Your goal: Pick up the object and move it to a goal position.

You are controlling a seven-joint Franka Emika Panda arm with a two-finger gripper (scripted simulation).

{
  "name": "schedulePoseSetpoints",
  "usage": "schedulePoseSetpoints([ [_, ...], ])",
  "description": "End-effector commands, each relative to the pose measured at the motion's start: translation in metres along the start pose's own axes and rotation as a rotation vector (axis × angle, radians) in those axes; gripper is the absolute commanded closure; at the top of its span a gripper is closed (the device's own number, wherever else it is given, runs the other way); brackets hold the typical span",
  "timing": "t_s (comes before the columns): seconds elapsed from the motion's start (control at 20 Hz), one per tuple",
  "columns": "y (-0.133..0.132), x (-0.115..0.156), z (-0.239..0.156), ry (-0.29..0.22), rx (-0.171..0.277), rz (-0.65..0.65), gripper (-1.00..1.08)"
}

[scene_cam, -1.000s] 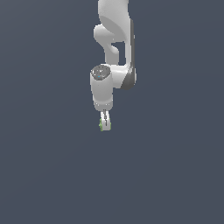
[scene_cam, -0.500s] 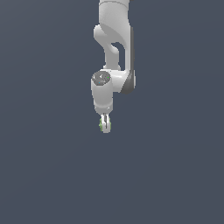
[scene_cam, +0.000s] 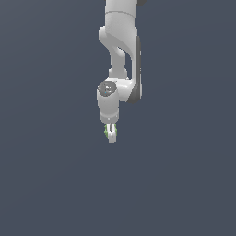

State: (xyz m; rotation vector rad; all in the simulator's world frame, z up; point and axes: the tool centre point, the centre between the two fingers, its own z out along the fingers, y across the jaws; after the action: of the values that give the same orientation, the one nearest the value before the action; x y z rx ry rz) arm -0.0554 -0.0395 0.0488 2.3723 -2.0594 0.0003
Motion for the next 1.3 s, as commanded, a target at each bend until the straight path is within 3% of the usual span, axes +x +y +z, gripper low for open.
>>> schedulePoseSetpoints([
  [0.0, 0.000, 0.000, 0.001, 0.000, 0.000, 0.000, 1.08],
  [0.65, -0.006, -0.002, -0.005, 0.000, 0.001, 0.000, 1.08],
  [1.25, -0.056, -0.019, -0.053, 0.001, 0.000, 0.000, 1.08],
])
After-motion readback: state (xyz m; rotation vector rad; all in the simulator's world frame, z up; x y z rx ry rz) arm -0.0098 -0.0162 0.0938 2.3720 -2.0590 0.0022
